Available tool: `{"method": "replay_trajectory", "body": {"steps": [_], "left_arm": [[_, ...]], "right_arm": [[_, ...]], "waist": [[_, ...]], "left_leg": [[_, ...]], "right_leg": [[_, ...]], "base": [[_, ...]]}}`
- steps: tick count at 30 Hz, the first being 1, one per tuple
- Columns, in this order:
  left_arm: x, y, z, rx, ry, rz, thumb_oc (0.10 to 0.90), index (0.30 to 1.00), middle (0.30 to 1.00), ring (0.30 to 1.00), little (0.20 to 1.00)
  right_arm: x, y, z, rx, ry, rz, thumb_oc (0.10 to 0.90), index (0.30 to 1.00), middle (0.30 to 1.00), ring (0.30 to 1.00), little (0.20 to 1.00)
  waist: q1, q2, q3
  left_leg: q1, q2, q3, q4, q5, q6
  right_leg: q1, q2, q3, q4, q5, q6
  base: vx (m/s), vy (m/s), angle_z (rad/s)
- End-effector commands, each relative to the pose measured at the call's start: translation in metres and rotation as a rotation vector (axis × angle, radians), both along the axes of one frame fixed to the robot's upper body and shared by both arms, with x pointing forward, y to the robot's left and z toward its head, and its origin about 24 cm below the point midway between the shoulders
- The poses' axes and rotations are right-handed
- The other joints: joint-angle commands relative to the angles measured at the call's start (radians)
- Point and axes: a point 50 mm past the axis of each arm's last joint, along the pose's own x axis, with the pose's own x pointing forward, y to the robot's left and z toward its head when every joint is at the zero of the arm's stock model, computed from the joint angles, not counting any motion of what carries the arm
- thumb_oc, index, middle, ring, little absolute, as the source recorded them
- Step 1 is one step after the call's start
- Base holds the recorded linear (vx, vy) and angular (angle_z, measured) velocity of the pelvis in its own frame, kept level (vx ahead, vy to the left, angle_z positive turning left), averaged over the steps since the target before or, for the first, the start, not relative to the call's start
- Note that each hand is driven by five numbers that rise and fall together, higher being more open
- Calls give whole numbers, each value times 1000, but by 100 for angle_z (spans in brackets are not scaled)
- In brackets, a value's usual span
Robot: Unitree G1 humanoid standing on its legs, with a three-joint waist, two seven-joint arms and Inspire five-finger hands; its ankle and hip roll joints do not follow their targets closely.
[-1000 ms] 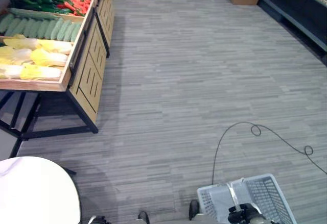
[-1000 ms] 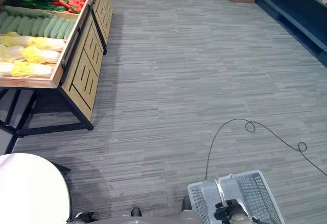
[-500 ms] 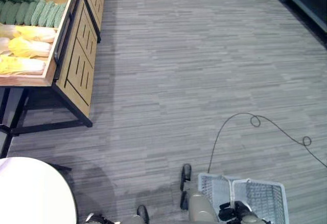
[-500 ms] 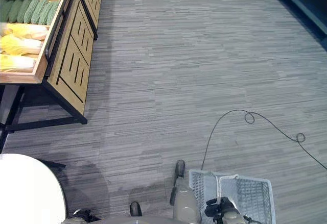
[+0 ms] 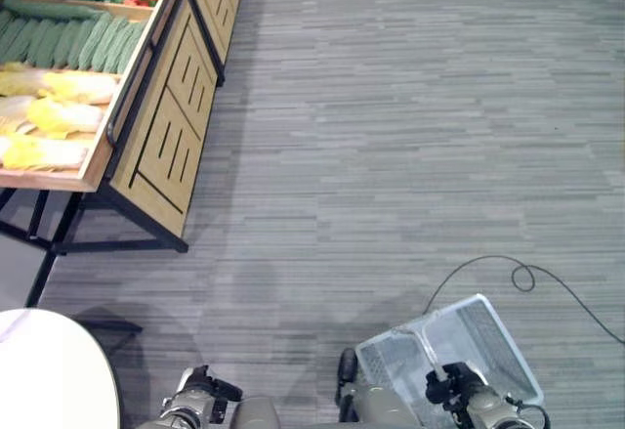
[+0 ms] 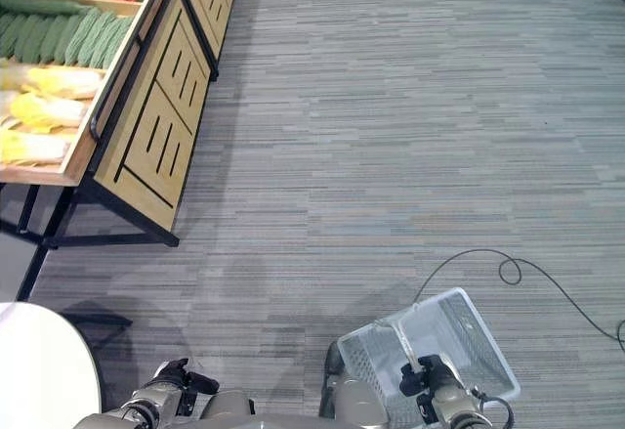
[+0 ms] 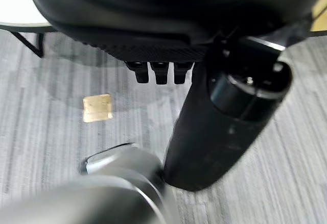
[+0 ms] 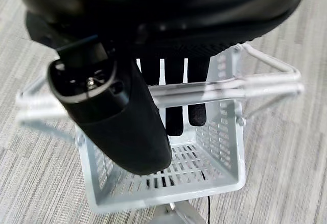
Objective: Get the vegetables into the basket
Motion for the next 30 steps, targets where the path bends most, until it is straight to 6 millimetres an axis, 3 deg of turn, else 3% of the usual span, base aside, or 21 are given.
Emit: {"method": "replay_trajectory", "body": {"steps": [1, 3, 5, 6, 8, 10, 15, 16, 19, 22, 25, 30], "left_arm": [[-15, -7, -6, 1, 54, -5, 900, 1000, 1000, 1000, 1000], [-15, -8, -7, 1, 51, -9, 900, 1000, 1000, 1000, 1000], [-15, -8, -7, 4, 53, -15, 900, 1000, 1000, 1000, 1000], [-17, -7, -7, 5, 56, -10, 900, 1000, 1000, 1000, 1000], [-18, -4, -7, 10, 55, -4, 900, 1000, 1000, 1000, 1000], [-21, -2, -7, 14, 63, 10, 900, 1000, 1000, 1000, 1000], [-19, 9, -4, 40, 53, 19, 900, 1000, 1000, 1000, 1000], [-19, 9, -4, 40, 53, 19, 900, 1000, 1000, 1000, 1000], [-17, 20, 0, 64, 46, 43, 900, 1000, 1000, 1000, 1000], [-18, 23, 0, 71, 50, 42, 900, 1000, 1000, 1000, 1000], [-18, 28, 2, 80, 50, 45, 900, 1000, 1000, 1000, 1000], [-17, 33, 4, 90, 49, 65, 900, 1000, 1000, 1000, 1000]], "right_arm": [[-22, -21, 0, -62, 64, -38, 400, 300, 300, 300, 300], [-24, -23, 0, -75, 67, -38, 400, 300, 300, 300, 300], [-26, -24, 0, -80, 75, -36, 400, 300, 300, 300, 300], [-28, -25, 0, -86, 84, -40, 400, 300, 300, 300, 300], [-26, -25, 0, -89, 82, -40, 400, 300, 300, 300, 300], [-23, -22, -1, -89, 87, -17, 400, 300, 300, 300, 300], [-7, -9, 0, -59, 46, 6, 400, 300, 300, 300, 300], [-7, -9, 0, -59, 46, 6, 400, 300, 300, 300, 300], [6, 2, 1, -41, 17, 58, 400, 300, 300, 300, 300], [8, 3, 2, -38, 9, 59, 400, 300, 300, 300, 300], [10, 5, 2, -23, -6, 47, 400, 300, 300, 300, 300], [9, 8, 1, -8, -20, 16, 400, 300, 300, 300, 300]], "waist": [[15, 8, 62], [27, 22, 58], [34, 23, 58], [42, 31, 49], [62, 24, 44], [71, 16, 40], [101, -42, 20], [101, -42, 20], [112, -67, 14], [113, -71, 15], [105, -58, 33], [80, -52, 56]], "left_leg": [[-16, -43, 65, -290, 18, 80], [-46, -34, 70, -417, 95, 64], [-46, -27, 75, -449, 121, 57], [-38, -19, 89, -542, 164, 53], [-68, -29, 59, -547, 179, 50], [-55, -38, 65, -532, 155, 65], [-71, -79, 113, -444, 74, 117], [-71, -79, 113, -444, 74, 117], [-26, -115, 155, -445, 27, 149], [1, -133, 165, -443, 4, 165], [60, -153, 175, -440, -38, 192], [133, -156, 165, -468, -58, 178]], "right_leg": [[5, -48, 83, 32, -3, 169], [25, -45, 92, 21, -10, 181], [36, -46, 97, 20, -17, 185], [47, -45, 102, 11, -25, 194], [73, -51, 124, 3, -42, 200], [98, -67, 148, 11, -59, 212], [91, -150, 205, 57, -47, 255], [90, -150, 205, 58, -47, 255], [56, -192, 215, 126, 20, 284], [46, -207, 211, 171, 60, 294], [-1, -223, 201, 308, 113, 289], [-90, -198, 158, 227, 110, 277]], "base": [[262, 127, 3], [265, 147, 2], [207, 127, -8], [249, 193, -30], [312, 250, -41], [236, 225, -41], [178, 231, -42], [151, 215, -16], [138, 201, -43], [118, 175, -21], [117, 206, -16], [155, 38, 7]]}}
